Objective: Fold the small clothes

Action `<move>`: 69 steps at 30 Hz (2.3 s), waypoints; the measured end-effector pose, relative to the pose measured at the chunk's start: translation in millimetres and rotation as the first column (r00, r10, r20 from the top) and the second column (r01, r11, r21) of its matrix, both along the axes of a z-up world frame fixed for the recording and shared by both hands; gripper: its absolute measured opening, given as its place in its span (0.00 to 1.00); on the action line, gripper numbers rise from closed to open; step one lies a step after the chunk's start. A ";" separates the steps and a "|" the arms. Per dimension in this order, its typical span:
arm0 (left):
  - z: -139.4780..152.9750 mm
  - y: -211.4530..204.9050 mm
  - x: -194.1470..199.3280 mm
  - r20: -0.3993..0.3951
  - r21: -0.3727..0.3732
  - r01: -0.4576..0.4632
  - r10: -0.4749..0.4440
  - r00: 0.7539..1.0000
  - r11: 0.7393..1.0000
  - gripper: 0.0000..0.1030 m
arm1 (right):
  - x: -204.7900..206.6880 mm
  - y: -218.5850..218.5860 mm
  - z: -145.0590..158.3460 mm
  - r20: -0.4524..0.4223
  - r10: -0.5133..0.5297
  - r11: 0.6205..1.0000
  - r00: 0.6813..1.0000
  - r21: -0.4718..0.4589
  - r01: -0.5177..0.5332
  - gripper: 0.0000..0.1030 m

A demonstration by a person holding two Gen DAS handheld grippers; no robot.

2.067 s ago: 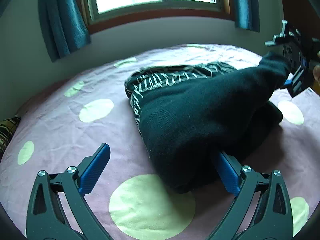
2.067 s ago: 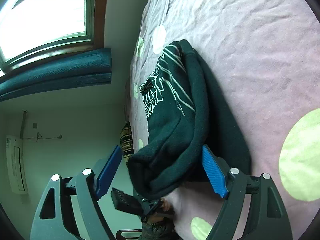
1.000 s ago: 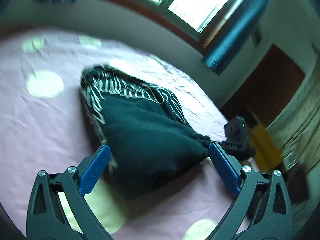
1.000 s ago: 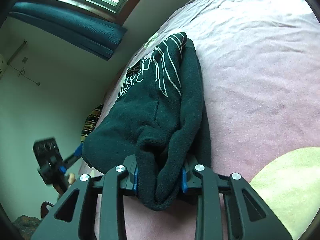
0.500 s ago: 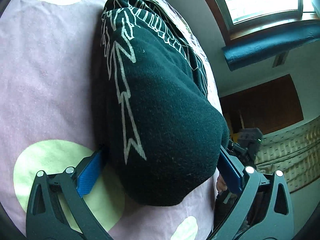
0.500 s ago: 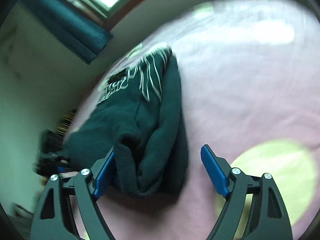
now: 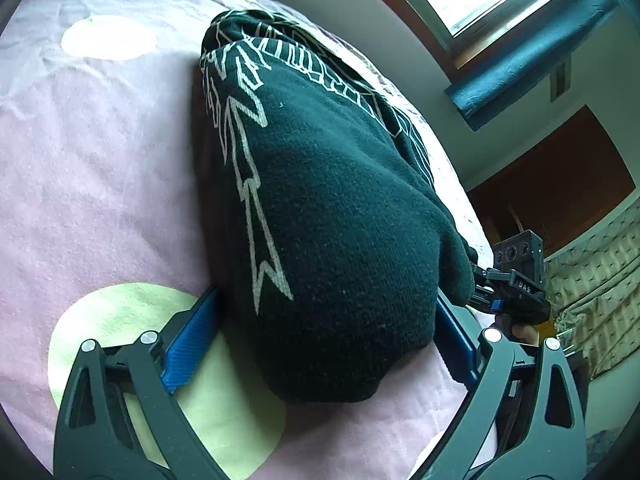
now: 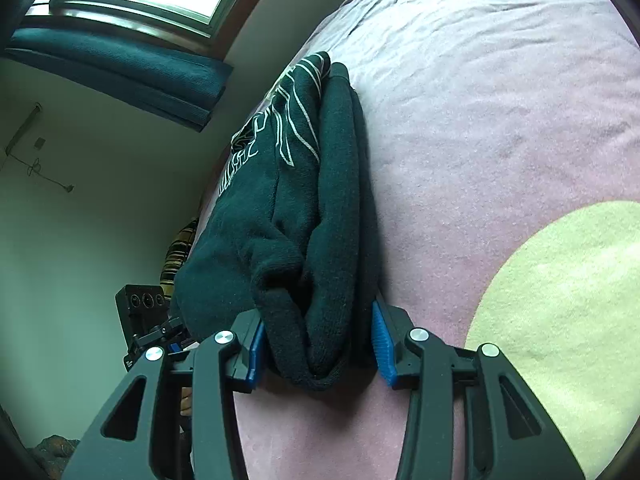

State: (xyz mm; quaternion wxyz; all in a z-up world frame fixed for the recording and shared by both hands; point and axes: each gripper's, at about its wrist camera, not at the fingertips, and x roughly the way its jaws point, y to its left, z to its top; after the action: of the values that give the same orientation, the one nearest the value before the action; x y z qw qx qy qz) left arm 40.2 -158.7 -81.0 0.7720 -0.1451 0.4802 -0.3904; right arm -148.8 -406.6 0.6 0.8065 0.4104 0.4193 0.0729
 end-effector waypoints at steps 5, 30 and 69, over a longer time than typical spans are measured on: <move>0.1 3.2 -2.9 0.016 -0.006 -0.001 0.001 1.000 1.000 0.94 | -1.9 1.7 0.4 0.010 -0.008 1.000 1.000 -0.004 0.008 0.42; 4.7 17.9 -5.2 0.004 -0.061 0.018 -0.018 1.000 0.998 0.94 | -8.3 -0.8 3.7 0.051 -0.014 1.000 0.999 0.009 0.013 0.52; -20.3 -9.3 263.9 -0.311 -0.261 0.044 -0.127 0.942 0.964 0.42 | 155.9 -93.7 -21.2 0.046 -0.008 0.993 0.999 0.117 0.003 0.29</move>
State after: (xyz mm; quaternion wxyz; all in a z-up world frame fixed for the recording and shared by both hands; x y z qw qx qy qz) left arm 304.1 -168.0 -101.4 0.6398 -0.2825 0.5536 -0.4521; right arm 7.1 -500.3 -20.5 0.7908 0.4564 0.3943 0.1047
